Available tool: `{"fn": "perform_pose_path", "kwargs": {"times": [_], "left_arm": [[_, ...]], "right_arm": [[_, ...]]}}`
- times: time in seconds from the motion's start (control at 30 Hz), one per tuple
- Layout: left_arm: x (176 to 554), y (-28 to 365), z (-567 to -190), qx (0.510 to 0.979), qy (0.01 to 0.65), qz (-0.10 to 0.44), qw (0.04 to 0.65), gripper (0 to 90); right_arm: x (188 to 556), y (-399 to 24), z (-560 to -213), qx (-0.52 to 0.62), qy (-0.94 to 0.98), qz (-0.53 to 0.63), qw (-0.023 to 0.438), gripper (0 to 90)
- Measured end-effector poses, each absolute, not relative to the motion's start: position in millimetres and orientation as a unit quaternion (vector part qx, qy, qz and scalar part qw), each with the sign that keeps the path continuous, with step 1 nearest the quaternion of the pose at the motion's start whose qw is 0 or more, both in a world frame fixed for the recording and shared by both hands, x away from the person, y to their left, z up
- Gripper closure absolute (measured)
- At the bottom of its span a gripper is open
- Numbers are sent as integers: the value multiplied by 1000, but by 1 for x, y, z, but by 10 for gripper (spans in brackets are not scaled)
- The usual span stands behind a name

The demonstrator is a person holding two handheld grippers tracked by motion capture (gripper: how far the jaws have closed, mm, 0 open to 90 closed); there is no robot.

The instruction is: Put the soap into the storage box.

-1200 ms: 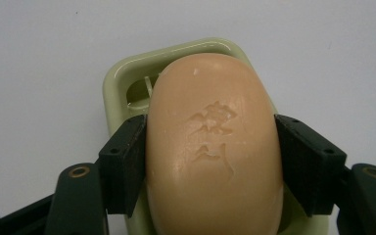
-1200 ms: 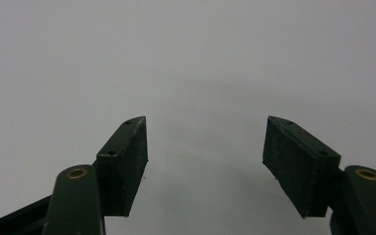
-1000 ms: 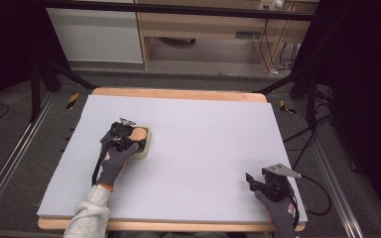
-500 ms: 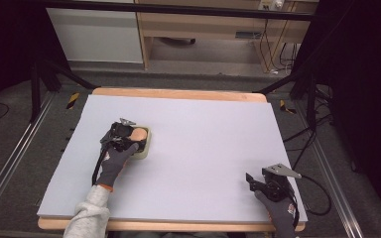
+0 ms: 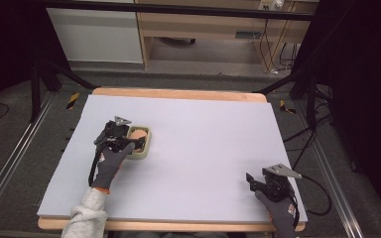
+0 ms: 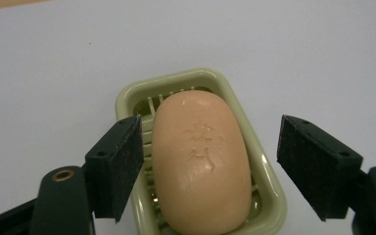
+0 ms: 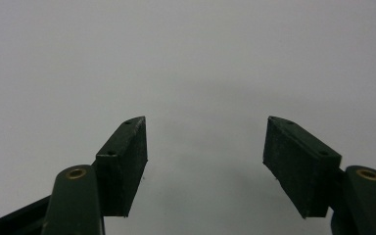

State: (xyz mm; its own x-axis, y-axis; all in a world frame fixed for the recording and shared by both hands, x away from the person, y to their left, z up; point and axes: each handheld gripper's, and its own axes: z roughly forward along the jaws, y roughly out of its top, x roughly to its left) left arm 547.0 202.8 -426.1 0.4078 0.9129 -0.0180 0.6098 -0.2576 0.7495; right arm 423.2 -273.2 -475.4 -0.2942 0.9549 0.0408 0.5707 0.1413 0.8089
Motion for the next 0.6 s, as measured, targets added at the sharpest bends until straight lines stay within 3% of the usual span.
{"fn": "perform_pose_path", "kwargs": {"times": [0.6], "left_arm": [[500,213,-423,766,465,224,383,169]], "right_arm": [[421,-277,-476,543,705,374,259,295]]}}
